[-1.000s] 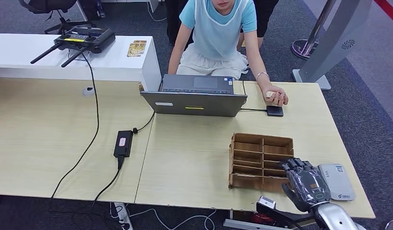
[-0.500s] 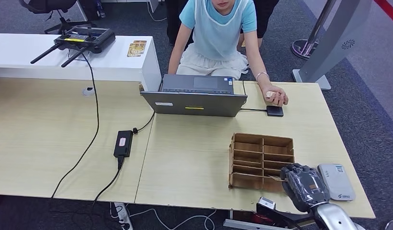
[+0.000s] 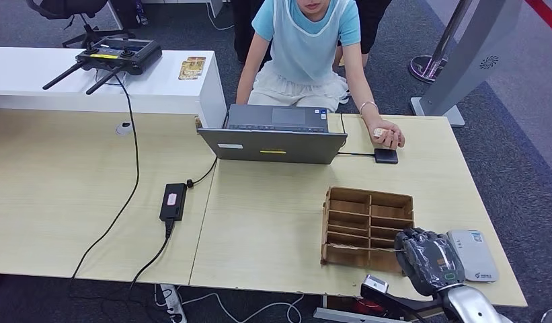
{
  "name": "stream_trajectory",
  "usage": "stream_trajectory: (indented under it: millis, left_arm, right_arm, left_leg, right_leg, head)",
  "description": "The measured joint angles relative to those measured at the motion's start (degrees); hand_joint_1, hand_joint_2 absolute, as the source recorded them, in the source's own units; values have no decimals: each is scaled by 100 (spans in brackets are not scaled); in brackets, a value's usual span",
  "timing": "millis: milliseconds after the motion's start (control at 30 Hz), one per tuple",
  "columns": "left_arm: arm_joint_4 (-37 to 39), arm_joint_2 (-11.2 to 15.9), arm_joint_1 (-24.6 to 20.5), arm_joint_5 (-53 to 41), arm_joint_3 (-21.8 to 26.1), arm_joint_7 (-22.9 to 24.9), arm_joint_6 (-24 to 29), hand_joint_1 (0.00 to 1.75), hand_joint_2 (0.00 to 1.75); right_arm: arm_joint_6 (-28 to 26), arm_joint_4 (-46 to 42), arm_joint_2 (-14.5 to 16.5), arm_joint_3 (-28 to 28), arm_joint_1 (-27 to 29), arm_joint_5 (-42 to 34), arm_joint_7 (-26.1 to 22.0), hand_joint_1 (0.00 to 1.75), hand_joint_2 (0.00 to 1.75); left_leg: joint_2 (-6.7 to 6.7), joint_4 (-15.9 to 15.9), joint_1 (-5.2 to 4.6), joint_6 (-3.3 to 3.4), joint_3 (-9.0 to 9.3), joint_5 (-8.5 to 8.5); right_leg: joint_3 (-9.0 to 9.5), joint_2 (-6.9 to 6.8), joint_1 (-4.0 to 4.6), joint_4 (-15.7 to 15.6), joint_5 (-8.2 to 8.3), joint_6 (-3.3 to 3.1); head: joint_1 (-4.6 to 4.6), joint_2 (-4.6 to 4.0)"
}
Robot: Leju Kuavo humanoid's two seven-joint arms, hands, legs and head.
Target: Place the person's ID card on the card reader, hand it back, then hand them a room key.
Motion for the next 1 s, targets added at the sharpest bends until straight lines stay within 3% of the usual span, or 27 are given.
stream_trajectory:
  millis: [300, 567, 667, 800, 1000]
  left_arm:
    - [0, 0, -1, 1, 0, -1, 7, 0, 0]
    - [0, 2, 0, 74, 0, -27, 19, 0, 0]
    - [0, 4, -1, 99, 0, -31, 20, 0, 0]
    - [0, 4, -1, 96, 0, -33, 20, 0, 0]
    - [0, 4, -3, 48, 0, -37, 20, 0, 0]
  right_arm:
    - [-192, -317, -56, -225, 234, -981, -441, 130, 175]
    - [-217, -1073, -322, -810, 779, -2129, -1039, 128, 175]
    - [-198, -1361, -385, -1095, 983, -2421, -1277, 134, 175]
    - [-156, -1616, -413, -1399, 1120, -2620, -1516, 156, 175]
    - [-53, -1760, -408, -1610, 1076, -2701, -1834, 167, 175]
  left_leg:
    - [0, 0, 0, 0, 0, 0]
    - [-1, 0, -1, 0, -3, -1]
    - [0, 0, -1, 1, -2, -1]
    - [1, 0, 0, 3, -1, -3]
    - [2, 0, 0, 3, 0, -2]
  right_leg:
    - [-1, 0, 0, 0, 0, 0]
    - [-2, -1, -1, -1, -1, 1]
    - [-2, 0, -1, -1, -1, 1]
    - [-2, 2, -1, -1, -1, 1]
    - [-1, 2, 0, 0, 0, 1]
  head:
    - [-1, 2]
    - [0, 2]
    - [0, 2]
    - [-1, 1]
    - [-1, 1]
